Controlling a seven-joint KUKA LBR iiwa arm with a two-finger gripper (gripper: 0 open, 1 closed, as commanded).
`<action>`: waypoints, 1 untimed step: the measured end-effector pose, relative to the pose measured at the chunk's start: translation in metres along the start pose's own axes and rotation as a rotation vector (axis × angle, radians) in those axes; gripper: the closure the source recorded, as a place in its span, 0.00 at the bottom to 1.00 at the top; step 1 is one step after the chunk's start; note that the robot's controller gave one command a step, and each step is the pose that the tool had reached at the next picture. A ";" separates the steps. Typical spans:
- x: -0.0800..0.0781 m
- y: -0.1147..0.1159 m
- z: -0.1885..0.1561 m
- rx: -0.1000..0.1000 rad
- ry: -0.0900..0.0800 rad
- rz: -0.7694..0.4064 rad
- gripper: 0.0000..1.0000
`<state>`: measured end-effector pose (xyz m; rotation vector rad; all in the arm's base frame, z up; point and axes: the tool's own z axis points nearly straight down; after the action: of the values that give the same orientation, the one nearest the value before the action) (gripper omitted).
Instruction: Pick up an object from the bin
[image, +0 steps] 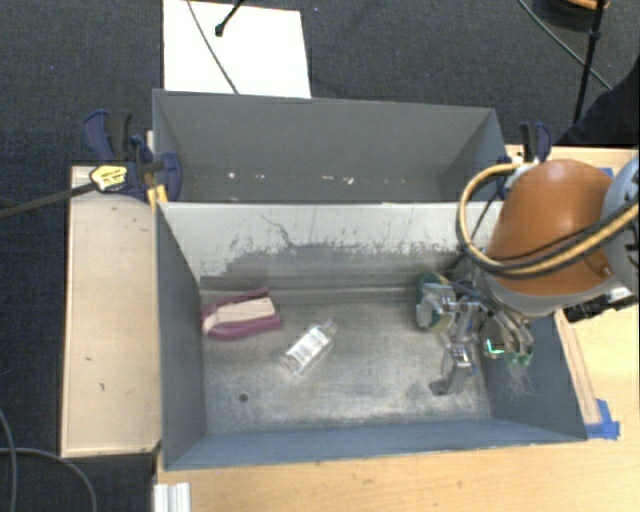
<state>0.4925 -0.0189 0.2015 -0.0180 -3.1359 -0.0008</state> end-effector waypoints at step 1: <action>-0.079 -0.095 0.114 0.000 -0.014 -0.116 0.00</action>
Offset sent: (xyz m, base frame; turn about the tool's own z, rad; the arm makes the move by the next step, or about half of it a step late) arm 0.0748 -0.0939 -0.1127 -0.1200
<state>0.5700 -0.1147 0.0872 0.1648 -3.1453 -0.0013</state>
